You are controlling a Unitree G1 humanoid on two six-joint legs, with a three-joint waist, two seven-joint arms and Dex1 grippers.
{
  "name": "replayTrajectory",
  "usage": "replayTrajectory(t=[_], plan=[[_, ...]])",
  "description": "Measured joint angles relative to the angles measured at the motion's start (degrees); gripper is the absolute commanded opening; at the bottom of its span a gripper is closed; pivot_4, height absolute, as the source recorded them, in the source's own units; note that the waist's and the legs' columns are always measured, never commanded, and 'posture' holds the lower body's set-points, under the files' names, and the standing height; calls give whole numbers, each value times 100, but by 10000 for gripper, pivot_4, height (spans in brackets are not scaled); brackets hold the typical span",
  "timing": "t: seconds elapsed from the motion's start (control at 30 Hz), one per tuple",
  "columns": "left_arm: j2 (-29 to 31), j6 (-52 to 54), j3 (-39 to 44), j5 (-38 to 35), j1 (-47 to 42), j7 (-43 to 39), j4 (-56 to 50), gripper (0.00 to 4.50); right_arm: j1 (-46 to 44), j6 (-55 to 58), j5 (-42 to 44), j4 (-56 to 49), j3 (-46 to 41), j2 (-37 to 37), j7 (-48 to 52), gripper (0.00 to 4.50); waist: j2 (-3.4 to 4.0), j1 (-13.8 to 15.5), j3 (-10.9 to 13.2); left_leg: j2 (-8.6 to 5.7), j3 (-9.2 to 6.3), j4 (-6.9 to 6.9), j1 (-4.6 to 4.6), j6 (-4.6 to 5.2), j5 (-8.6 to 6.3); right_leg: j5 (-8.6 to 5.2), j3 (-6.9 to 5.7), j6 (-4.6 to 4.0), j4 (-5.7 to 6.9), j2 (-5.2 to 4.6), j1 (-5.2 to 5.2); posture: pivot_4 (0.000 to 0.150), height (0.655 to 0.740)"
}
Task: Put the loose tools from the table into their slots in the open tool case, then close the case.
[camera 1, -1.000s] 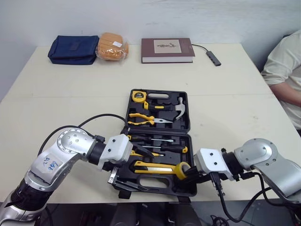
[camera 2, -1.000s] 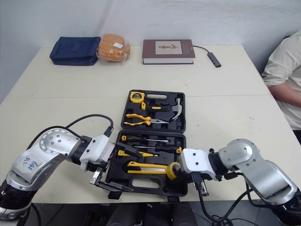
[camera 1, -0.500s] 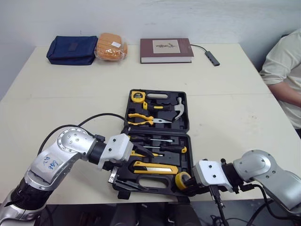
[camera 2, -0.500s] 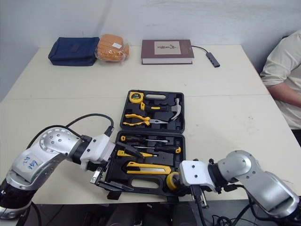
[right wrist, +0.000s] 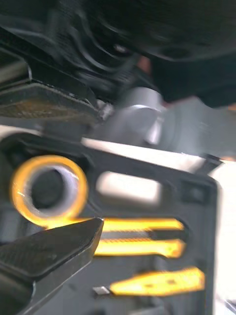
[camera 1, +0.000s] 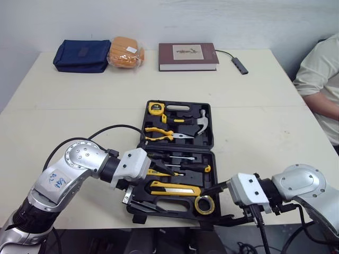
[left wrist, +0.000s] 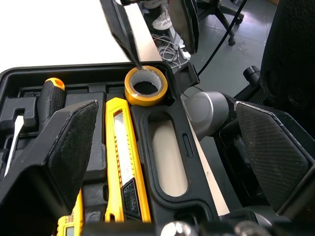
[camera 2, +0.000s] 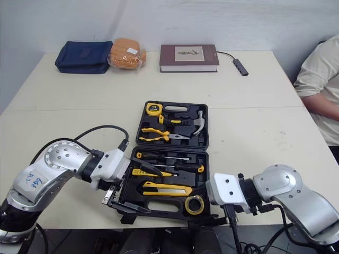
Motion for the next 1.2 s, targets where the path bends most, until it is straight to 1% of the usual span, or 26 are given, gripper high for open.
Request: replayTrajectory(t=[0.07, 0.1, 0.13, 0.23, 0.47, 0.73, 0.9, 1.03, 1.2], plan=[[-28, -3, -2, 0, 10, 11, 0, 45000, 123, -443, -125, 290, 73, 269, -18, 8709, 0, 7, 0, -2, 1, 1, -1, 1, 0, 0, 1, 0, 0, -1, 0, 1500, 7400], [-72, -4, -4, 1, 11, 32, 3, 45000, 201, -783, -290, 485, 198, 411, 6, 2359, 0, 14, 0, -2, 1, 1, 0, 1, 0, 0, 1, 0, 1, -1, 0, 1500, 7400], [-107, -4, -4, 1, 10, 41, 3, 45000, 234, -947, -387, 597, 308, 500, 31, 478, 0, 17, 0, -2, 1, 2, 0, 1, 0, 0, 1, 0, 2, -1, 0, 1500, 7400], [-150, -2, -12, 1, 9, 43, 11, 45000, 296, -1349, -611, 928, 663, 724, 51, 478, 0, 19, 0, -2, 2, 2, 0, 1, 0, 0, 2, 0, 4, 0, -1, 1500, 7400], [-147, 1, -9, 1, 7, 30, 76, 45000, 391, -1761, -817, 1651, 760, 859, 42, 478, 0, 33, 0, -2, 2, 3, 1, 1, 0, 0, 2, 0, 4, 0, -1, 1500, 7400], [-127, -67, -6, 13, 6, -9, 210, 45000, 396, -2080, -762, 2065, 781, 868, 98, 478, -3, 65, -1, -2, 2, 3, 7, 1, 0, 0, 2, 0, 2, -1, 6, 1500, 7400], [-143, -87, -7, 74, -63, -6, 217, 45000, 449, -2126, -724, 2186, 833, 891, 63, 478, -30, 71, -18, 0, -1, 1, 18, 0, -1, 0, 1, -1, 0, -1, 17, 1500, 7400], [-159, -93, -7, 88, -75, -1, 221, 45000, 716, -2622, -713, 2298, 714, 834, 56, 478, -36, 98, -21, -2, -4, 2, 20, 8, -6, 0, 1, -1, -7, -7, 25, 1500, 7400], [-193, -126, -8, 117, -75, 4, 276, 45000, 813, -2912, -796, 2299, 692, 756, 8, 478, -38, 98, -23, -5, -11, 3, 22, 15, -12, 1, 0, 1, -24, -12, 39, 1500, 7400]])
